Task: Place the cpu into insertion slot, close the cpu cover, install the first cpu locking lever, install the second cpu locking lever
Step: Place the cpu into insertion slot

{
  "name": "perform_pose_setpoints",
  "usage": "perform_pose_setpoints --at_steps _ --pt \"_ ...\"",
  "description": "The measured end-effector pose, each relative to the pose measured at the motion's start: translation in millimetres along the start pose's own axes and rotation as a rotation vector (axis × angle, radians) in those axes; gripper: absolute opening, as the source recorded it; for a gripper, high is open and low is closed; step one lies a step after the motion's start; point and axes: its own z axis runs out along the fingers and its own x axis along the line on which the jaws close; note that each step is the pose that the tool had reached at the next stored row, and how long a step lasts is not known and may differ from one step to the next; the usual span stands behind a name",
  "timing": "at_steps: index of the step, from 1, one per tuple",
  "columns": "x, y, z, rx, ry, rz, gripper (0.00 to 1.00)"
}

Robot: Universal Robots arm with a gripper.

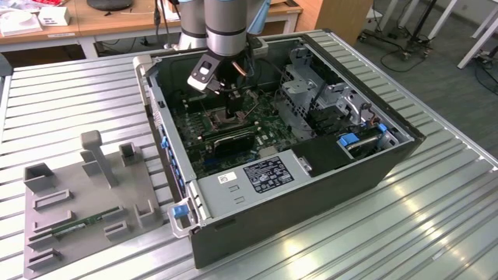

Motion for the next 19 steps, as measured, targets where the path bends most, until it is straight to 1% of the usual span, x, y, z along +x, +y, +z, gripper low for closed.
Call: perform_pose_setpoints --at_steps 5,15,17,19 --pt "0.0 0.1 -1.3 -0.0001 0.0002 0.000 0.61" --pt "0.0 0.1 -1.3 0.0000 0.0003 0.000 0.61" --pt "0.0 0.1 -1.3 0.0000 0.0003 0.000 0.60" --pt "0.0 0.1 -1.3 0.0000 0.0003 0.000 0.47"
